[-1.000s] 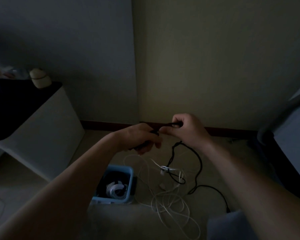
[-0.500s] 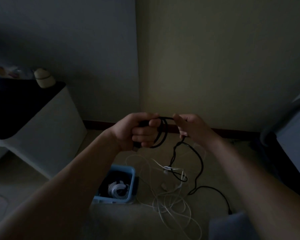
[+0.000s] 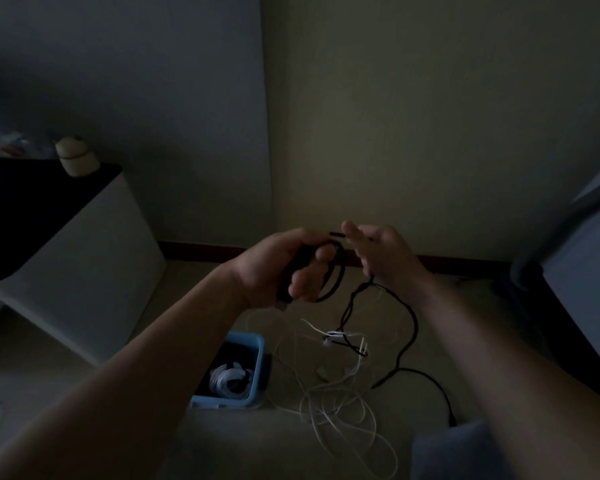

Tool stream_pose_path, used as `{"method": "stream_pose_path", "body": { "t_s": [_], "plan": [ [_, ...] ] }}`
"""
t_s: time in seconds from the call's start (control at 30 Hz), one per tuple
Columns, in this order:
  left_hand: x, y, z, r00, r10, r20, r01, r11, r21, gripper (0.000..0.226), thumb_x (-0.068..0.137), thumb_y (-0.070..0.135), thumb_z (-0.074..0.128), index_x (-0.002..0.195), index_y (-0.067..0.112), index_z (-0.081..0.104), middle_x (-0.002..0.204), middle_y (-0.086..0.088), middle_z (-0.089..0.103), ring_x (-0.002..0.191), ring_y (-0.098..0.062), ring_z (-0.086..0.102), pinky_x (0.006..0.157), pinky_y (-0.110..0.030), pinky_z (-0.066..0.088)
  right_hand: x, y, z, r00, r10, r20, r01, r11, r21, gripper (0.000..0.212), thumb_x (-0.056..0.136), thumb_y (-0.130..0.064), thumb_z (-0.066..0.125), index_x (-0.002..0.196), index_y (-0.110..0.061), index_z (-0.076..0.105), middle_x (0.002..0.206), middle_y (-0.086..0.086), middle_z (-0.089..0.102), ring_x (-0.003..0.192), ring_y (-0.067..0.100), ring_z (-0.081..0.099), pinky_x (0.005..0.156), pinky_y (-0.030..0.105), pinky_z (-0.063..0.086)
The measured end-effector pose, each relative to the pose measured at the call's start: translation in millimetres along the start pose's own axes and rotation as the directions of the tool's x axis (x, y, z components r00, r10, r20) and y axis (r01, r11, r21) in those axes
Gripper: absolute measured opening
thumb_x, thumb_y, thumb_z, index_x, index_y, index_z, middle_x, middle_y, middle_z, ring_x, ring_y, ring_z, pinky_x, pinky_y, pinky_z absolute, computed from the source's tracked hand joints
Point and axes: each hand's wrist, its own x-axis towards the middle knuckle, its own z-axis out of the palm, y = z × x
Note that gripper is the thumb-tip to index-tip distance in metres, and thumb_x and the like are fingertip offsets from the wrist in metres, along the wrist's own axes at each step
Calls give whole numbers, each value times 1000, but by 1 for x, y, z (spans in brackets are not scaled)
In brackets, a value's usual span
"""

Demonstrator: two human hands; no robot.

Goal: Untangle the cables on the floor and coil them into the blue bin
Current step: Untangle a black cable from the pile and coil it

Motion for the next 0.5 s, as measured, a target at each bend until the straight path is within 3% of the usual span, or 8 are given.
{"method": "stream_pose_path", "body": {
  "t_s": [0.13, 0.2, 0.3, 0.4, 0.5],
  "plan": [
    [1, 7, -5, 962, 199, -190, -235, 952, -195, 34, 94, 29, 33, 66, 21, 51, 39, 9, 39, 33, -5, 35, 44, -21, 37, -4, 8, 9, 951, 158, 264, -195, 973, 120, 42, 95, -46, 54, 69, -15, 43, 50, -7, 36, 43, 8, 37, 62, 32, 43],
    [-1, 13, -8, 907, 284, -311, -359, 907, -220, 30, 91, 29, 37, 65, 22, 50, 39, 10, 35, 34, -5, 33, 45, -21, 38, -7, 11, 8, 930, 180, 321, -180, 983, -29, 31, 97, -32, 61, 73, -15, 50, 53, -6, 47, 52, 10, 48, 68, 30, 46],
    [-5, 22, -12, 846, 346, -406, -456, 864, -214, 25, 88, 28, 41, 65, 22, 49, 39, 9, 33, 34, -5, 32, 45, -20, 39, -9, 13, 7, 909, 184, 375, -122, 976, -182, 15, 84, -12, 74, 80, -17, 61, 69, -6, 58, 67, 8, 56, 71, 23, 46],
    [-8, 26, -12, 818, 383, -430, -488, 857, -166, 23, 93, 28, 38, 72, 22, 43, 40, 9, 33, 36, -6, 31, 46, -20, 38, -12, 16, 8, 885, 258, 386, -179, 957, -229, 28, 77, 11, 63, 88, -15, 62, 82, -3, 62, 78, 16, 59, 63, 25, 48],
    [-10, 30, -13, 786, 409, -464, -506, 856, -103, 31, 101, 27, 29, 74, 21, 42, 42, 9, 34, 38, -7, 32, 48, -21, 37, -15, 21, 12, 839, 383, 387, -342, 924, -172, 37, 92, 8, 55, 121, -13, 61, 105, 6, 70, 85, 20, 68, 59, 24, 53]
  ]
}}
